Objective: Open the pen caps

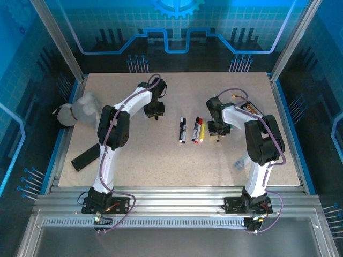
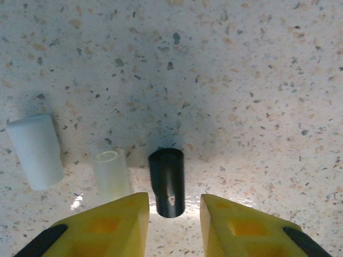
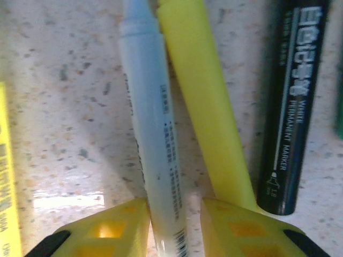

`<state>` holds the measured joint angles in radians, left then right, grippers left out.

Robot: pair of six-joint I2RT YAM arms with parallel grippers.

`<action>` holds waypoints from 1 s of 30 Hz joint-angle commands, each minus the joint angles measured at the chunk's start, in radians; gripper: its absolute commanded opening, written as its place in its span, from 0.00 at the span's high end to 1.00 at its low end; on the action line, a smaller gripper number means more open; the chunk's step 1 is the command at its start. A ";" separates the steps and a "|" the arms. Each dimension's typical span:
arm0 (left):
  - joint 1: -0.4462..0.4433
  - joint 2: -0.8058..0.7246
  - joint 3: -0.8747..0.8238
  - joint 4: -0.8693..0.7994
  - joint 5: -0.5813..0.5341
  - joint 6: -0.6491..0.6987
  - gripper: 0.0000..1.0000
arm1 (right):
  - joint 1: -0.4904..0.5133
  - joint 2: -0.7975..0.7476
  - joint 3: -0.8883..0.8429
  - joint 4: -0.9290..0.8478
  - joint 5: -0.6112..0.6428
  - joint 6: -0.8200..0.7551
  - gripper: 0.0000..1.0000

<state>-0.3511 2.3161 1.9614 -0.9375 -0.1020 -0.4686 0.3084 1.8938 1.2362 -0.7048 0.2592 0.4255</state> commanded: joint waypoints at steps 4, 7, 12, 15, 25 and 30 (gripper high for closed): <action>-0.022 -0.051 0.045 -0.043 -0.030 0.014 0.68 | -0.034 0.006 0.031 -0.059 0.095 0.030 0.68; -0.028 -0.068 0.050 -0.046 -0.034 0.016 0.68 | -0.044 0.003 0.041 -0.058 0.095 0.030 0.69; -0.041 -0.087 0.050 -0.046 -0.031 0.013 0.68 | -0.057 0.012 0.083 -0.070 0.103 0.032 0.69; -0.055 -0.091 0.052 -0.043 -0.029 0.011 0.67 | -0.066 0.016 0.112 -0.075 0.107 0.035 0.69; -0.127 -0.079 0.047 -0.010 -0.015 0.013 0.61 | -0.054 -0.262 -0.112 0.249 -0.244 0.103 0.61; -0.153 -0.050 0.051 0.009 0.006 0.003 0.59 | 0.004 -0.335 -0.164 0.268 -0.281 0.132 0.56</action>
<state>-0.4946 2.2700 1.9820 -0.9371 -0.1154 -0.4683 0.2779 1.5837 1.0988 -0.5011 0.0570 0.5205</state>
